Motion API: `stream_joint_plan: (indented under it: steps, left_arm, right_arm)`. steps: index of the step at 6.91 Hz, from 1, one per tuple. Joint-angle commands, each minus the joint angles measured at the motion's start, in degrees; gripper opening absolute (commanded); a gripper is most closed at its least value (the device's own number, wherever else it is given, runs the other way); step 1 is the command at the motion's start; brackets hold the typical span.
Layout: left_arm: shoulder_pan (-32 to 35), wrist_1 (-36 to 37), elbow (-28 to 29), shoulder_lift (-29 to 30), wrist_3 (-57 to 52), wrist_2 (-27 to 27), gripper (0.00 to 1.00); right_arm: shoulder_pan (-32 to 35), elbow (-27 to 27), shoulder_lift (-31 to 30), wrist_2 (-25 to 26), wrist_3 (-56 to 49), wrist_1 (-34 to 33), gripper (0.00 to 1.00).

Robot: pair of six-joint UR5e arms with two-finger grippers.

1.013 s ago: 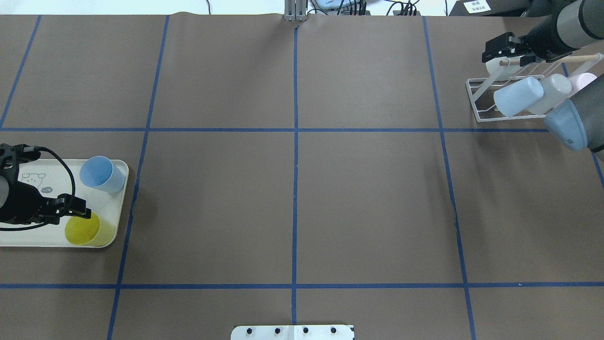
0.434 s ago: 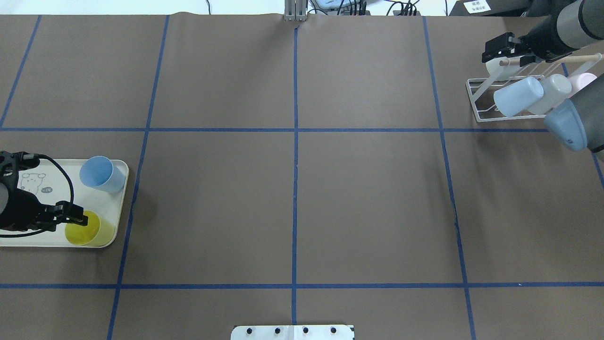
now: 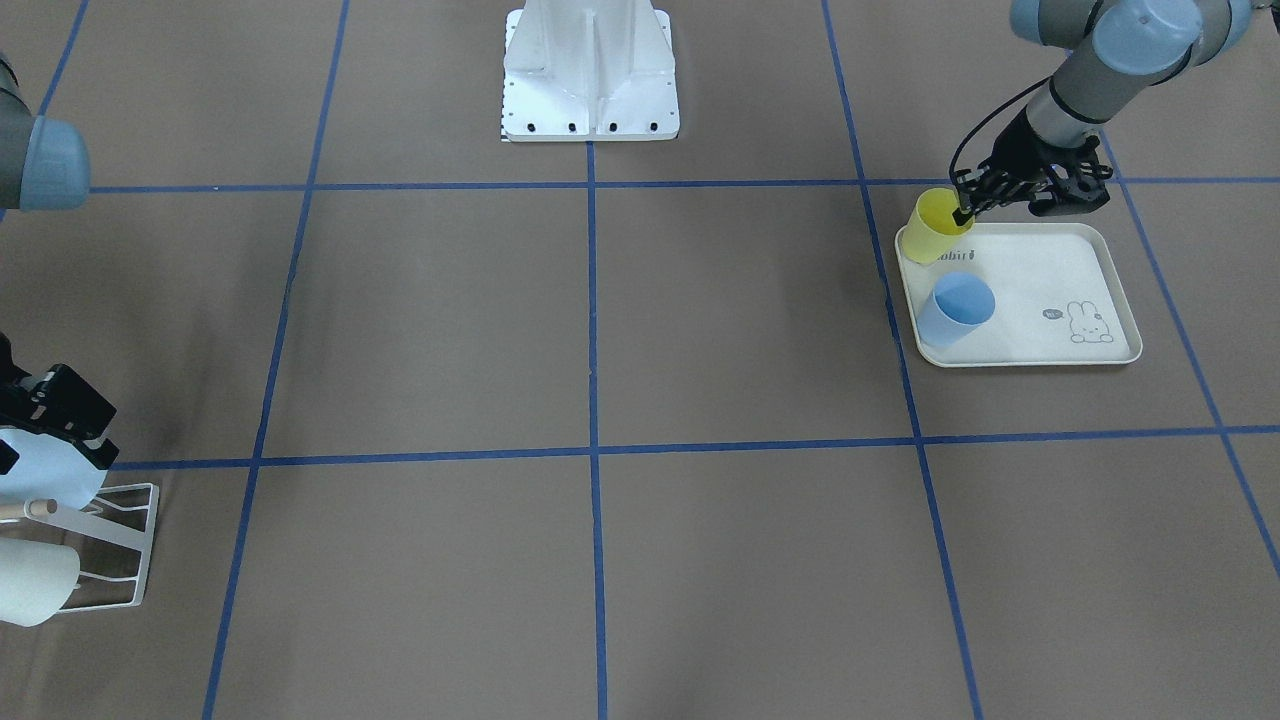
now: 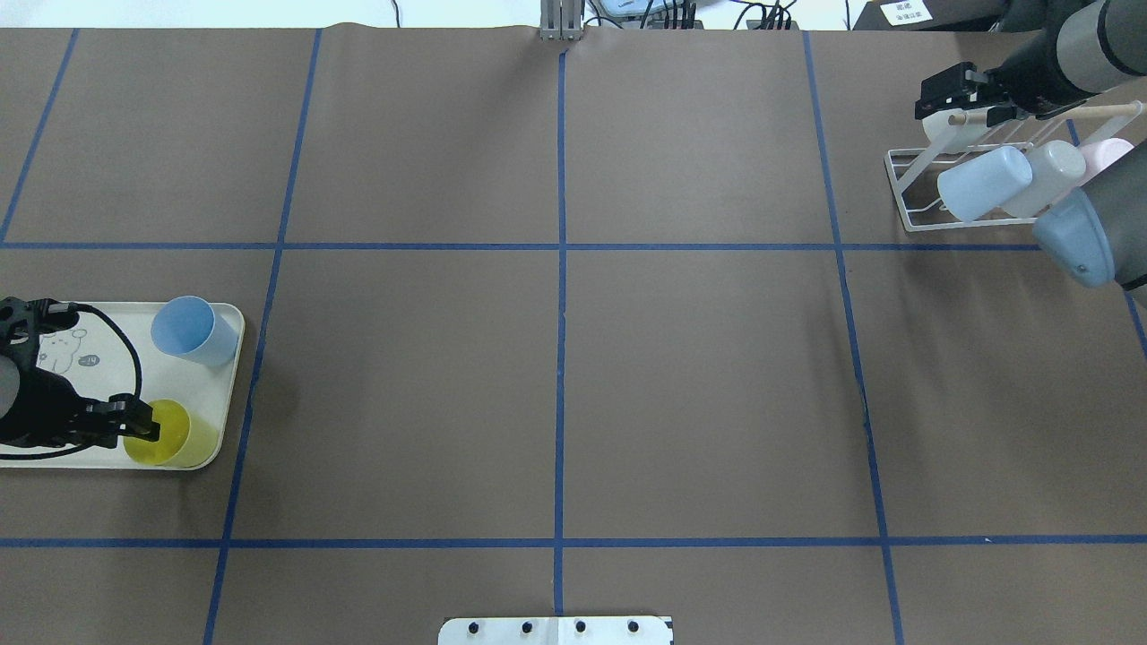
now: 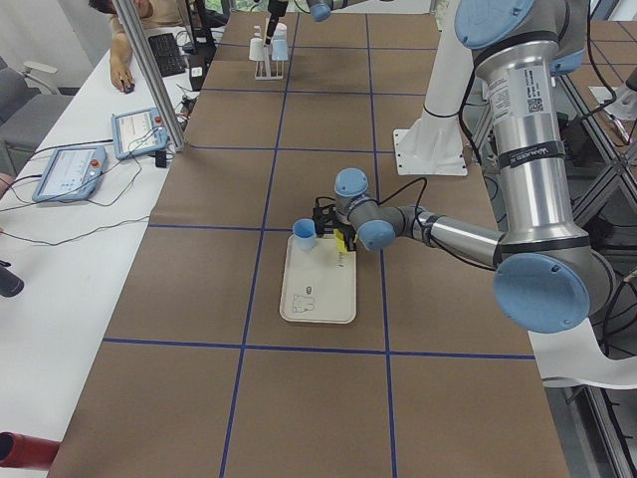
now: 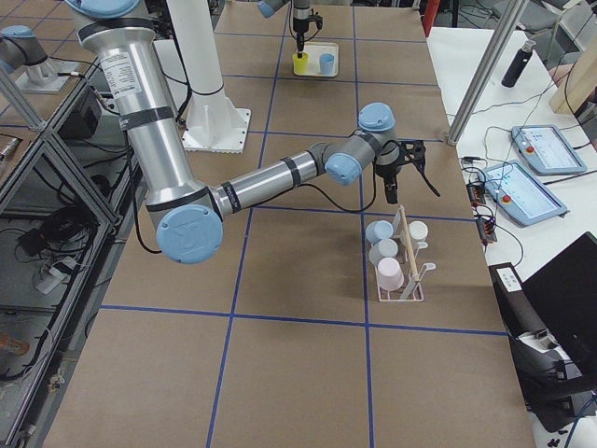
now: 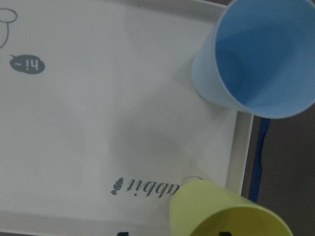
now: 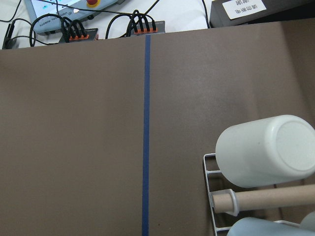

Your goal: Transfer IKEA cup to right arm and place on rack

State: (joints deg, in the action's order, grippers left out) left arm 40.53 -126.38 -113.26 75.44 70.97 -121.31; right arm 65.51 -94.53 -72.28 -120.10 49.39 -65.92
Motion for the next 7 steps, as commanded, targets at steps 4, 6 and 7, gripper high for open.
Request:
stream_joint_plan:
  steps: [4, 6, 7]
  left_arm:
    - [8.9, -0.6, -7.9, 4.0, 8.7, -2.6, 0.0]
    - [8.5, -2.4, -6.6, 16.7, 22.7, -2.7, 0.0]
    - [6.3, -8.1, -4.8, 21.9, 31.1, -2.3, 0.0]
  right_arm:
    - [-7.8, -6.2, 0.8, 1.5, 10.2, 0.1, 1.0]
    - [-11.3, -6.5, 0.1, 1.4, 21.9, 13.2, 1.0]
    - [-13.0, -6.5, 0.0, 1.1, 30.8, 21.4, 1.0]
